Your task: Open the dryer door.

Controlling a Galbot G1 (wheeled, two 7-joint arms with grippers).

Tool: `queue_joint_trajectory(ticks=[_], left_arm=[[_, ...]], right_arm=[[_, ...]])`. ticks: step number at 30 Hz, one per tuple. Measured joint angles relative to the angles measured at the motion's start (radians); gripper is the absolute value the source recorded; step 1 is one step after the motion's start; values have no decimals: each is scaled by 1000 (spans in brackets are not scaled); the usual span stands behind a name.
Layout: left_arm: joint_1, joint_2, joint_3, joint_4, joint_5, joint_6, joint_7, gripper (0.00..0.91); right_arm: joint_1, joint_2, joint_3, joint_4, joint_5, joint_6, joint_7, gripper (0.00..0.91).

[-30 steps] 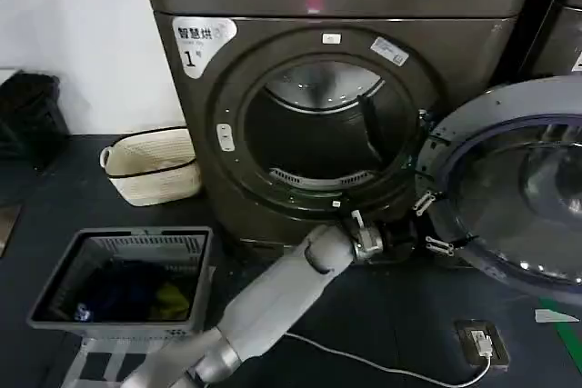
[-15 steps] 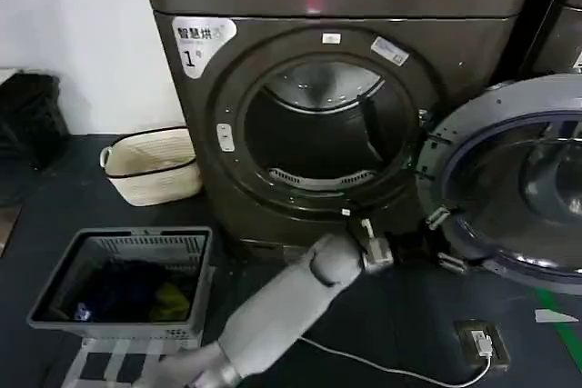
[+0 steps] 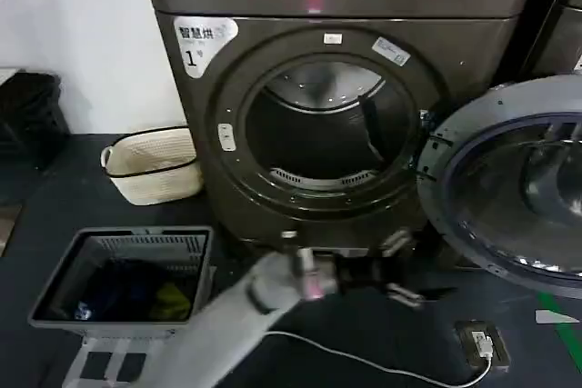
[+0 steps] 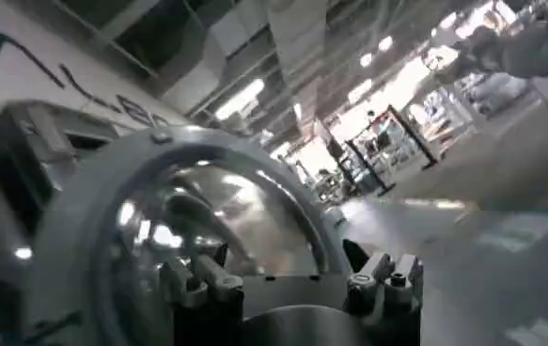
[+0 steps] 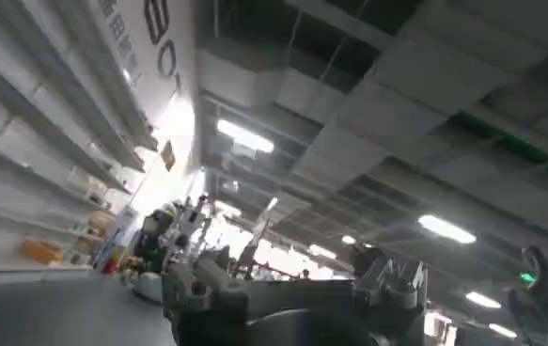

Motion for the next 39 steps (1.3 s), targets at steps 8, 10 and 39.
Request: queue_joint_trajectory(ticks=[8,10,39], left_arm=[[69,202,-119,-65,122,-153,82,907],[86,255,-159,-70,164,-197,97,907],[125,770,-454,-3,1032,-383,45,907]], right_arm=[[9,0,-21,-13,-3,13,-5,907],[14,2,-28,-19,-4,19,-5,907],[32,11,-102,-18,-8,35,-22,907]])
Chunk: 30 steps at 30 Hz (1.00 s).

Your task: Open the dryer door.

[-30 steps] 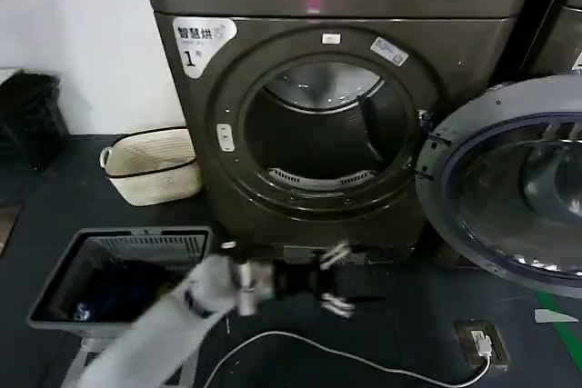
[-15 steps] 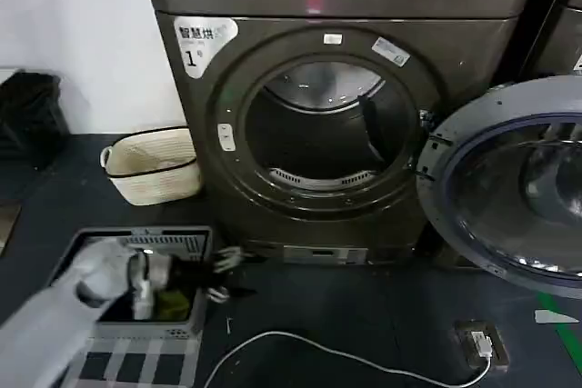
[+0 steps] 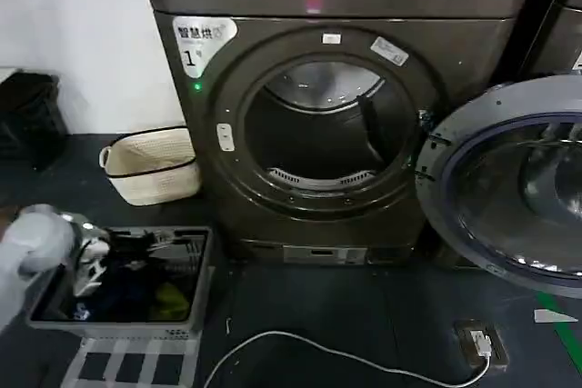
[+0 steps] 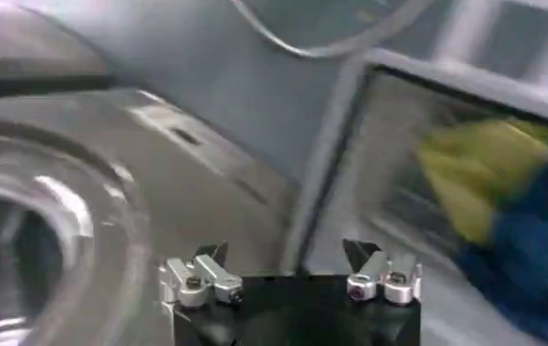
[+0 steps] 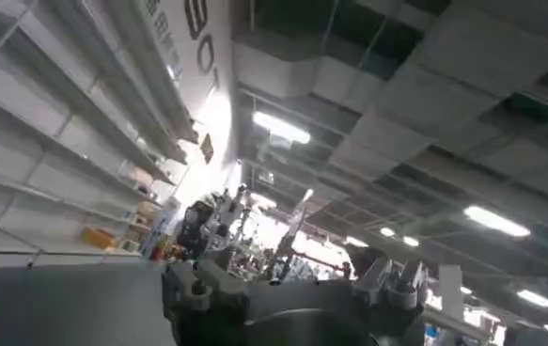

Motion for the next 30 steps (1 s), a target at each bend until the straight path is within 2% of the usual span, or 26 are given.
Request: queue_joint_trajectory(ticks=[5,12,30], left_arm=[[6,63,22,13,218,-1,-60,907],[-6,71,53,35,420,0,-138,907],[-6,70,96,31,445,1,-151,907]], right_arm=[[1,2,-6,0,4,4,-1,907],[0,4,-7,-6,12,19,-2,907],[-2,19,-13,-2,34,37,-18,907]])
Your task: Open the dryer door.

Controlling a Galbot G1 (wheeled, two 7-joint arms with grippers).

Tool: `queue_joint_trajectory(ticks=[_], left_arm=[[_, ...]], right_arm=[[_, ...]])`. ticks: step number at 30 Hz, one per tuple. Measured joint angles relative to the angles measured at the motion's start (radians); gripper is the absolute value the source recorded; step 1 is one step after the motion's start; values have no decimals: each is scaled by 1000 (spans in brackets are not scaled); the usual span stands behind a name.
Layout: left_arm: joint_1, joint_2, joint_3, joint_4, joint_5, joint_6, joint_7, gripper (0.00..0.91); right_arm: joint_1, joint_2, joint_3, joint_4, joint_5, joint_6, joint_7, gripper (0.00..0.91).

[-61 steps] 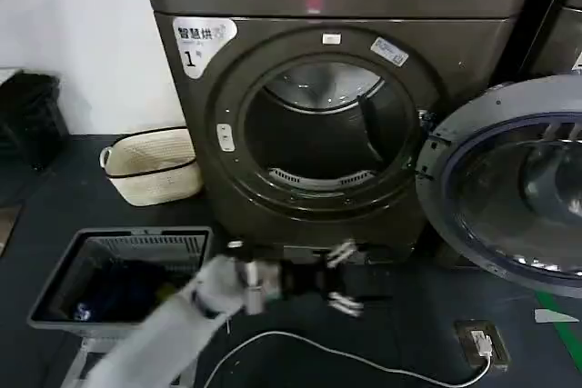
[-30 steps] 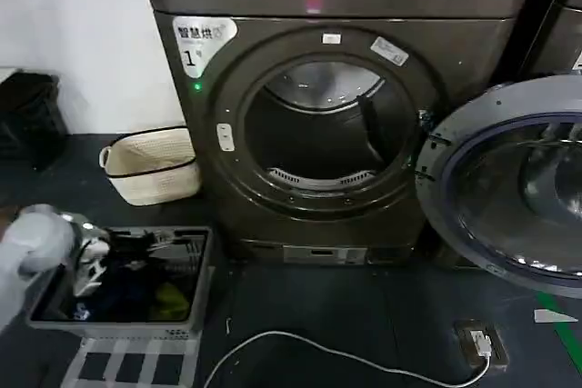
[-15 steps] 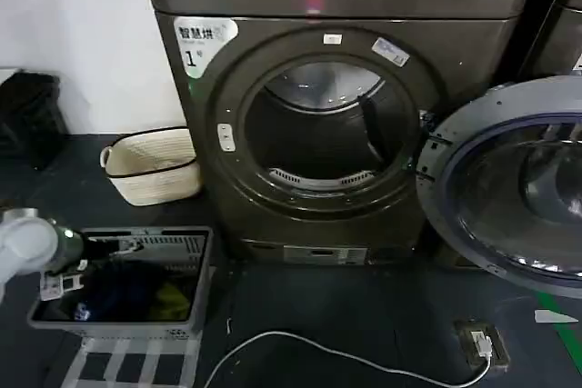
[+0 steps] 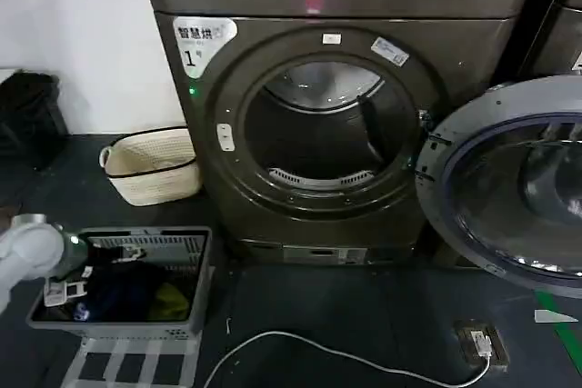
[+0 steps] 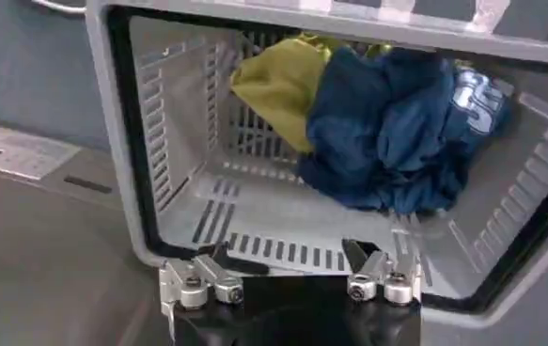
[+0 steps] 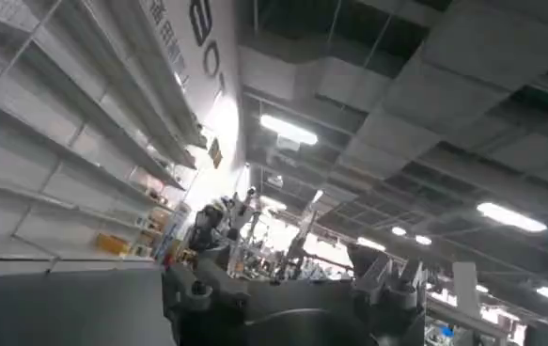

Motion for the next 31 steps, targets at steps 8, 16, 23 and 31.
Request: queue_joint_trajectory(ticks=[8,16,23,31], left_arm=[[2,-1,1,7,0,0,1,907],[-3,0,2,12,0,1,1,907],[0,4,2,16,-6,1,1,907],[-3,3,2,28,-18,1,2,907]], right_arm=[[0,3,0,1,-2,1,0,907],[1,7,-1,8,-5,5,1,907],[2,9,-4,7,-6,6,1,907],[2,14,-10,6,-6,10,1,907]])
